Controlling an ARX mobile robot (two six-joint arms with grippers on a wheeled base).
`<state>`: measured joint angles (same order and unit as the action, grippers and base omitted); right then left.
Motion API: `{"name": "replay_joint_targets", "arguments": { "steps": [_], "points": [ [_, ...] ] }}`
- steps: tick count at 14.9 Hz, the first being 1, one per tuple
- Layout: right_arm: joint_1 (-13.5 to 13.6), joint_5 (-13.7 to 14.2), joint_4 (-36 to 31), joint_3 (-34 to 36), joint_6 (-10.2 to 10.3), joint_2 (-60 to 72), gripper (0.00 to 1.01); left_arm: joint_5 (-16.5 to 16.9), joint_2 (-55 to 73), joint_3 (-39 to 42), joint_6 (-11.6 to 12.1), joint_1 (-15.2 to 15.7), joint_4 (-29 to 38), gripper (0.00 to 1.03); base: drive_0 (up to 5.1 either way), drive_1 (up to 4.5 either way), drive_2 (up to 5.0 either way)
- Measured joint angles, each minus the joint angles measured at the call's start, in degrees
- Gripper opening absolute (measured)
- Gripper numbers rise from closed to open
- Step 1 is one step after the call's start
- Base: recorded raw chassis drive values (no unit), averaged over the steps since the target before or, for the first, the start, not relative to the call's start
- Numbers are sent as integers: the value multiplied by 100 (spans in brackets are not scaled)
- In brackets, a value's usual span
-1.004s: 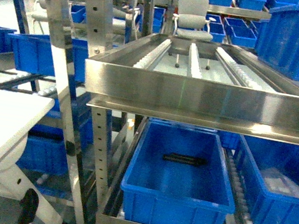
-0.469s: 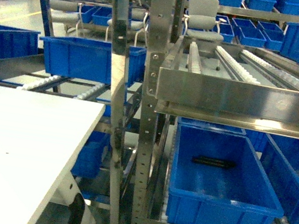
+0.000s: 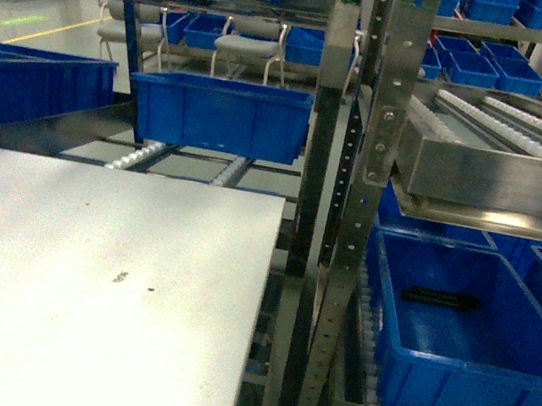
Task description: Move flower gift bag to table near conveyor
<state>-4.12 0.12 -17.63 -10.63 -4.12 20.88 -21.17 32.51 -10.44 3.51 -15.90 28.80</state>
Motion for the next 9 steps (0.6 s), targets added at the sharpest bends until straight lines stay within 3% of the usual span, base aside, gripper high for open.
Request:
{"name": "replay_joint_targets", "arguments": {
  "steps": [9],
  "points": [
    [0,0,-7,0,0,0,2,2,2,0,0,0,2,2,-503,243,243]
  ]
}}
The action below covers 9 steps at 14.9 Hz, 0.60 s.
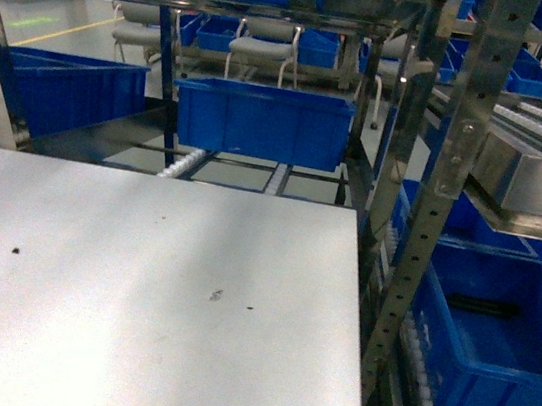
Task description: Move flower gift bag to table near conveyor
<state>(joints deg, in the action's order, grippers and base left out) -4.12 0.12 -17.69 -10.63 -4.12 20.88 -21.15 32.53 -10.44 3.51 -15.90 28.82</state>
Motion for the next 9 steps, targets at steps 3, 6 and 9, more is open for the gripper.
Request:
{"name": "replay_joint_targets", "arguments": {
  "steps": [3,6,9],
  "points": [
    [0,2,-4,0,-2,0,2,0,-2,0,0,0,9,2,-503,243,243],
    [0,2,11,0,-2,0,2,0,-2,0,0,0,4,2,-503,243,243],
    [0,0,9,0,-2,0,2,0,-2,0,0,0,4,2,-503,243,243]
  ]
}}
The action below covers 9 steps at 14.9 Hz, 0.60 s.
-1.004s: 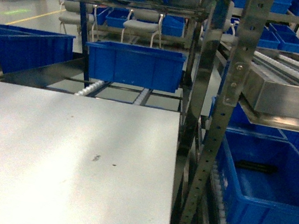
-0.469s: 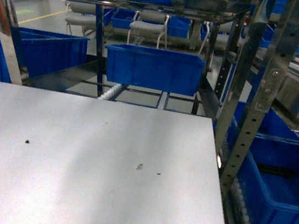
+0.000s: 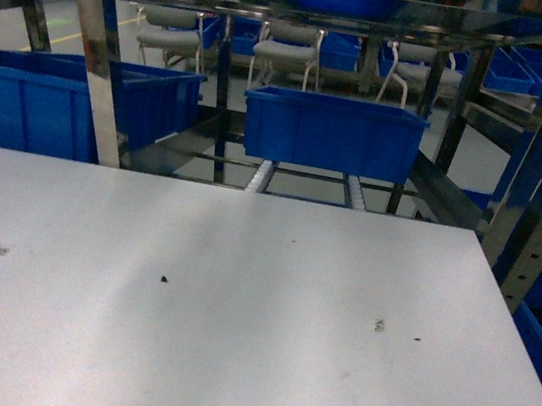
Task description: Move flower gift bag to table near conveyor
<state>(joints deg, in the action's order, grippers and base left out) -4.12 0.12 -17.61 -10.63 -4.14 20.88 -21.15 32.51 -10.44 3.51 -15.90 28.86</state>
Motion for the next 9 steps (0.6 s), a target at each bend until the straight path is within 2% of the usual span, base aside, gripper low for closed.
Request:
{"name": "replay_joint_targets", "arguments": {
  "steps": [9],
  "points": [
    [0,0,0,0,0,0,2,0,0,0,0,0,9,2,-505,241,241]
  ]
}}
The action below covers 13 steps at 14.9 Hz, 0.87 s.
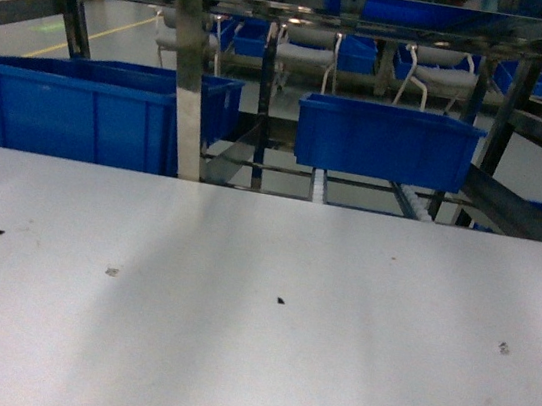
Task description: Move flower gift bag to table near conveyor
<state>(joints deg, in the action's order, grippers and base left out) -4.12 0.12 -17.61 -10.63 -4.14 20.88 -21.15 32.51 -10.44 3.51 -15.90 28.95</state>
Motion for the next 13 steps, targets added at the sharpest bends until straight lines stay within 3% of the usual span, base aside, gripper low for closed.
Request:
{"name": "replay_joint_targets", "arguments": {
  "steps": [12,13],
  "points": [
    [0,0,7,0,0,0,2,2,0,0,0,0,-9,2,-508,236,236],
    [0,-22,-13,0,0,0,2,-13,0,0,0,0,-2,2,0,0,0]
  ]
}}
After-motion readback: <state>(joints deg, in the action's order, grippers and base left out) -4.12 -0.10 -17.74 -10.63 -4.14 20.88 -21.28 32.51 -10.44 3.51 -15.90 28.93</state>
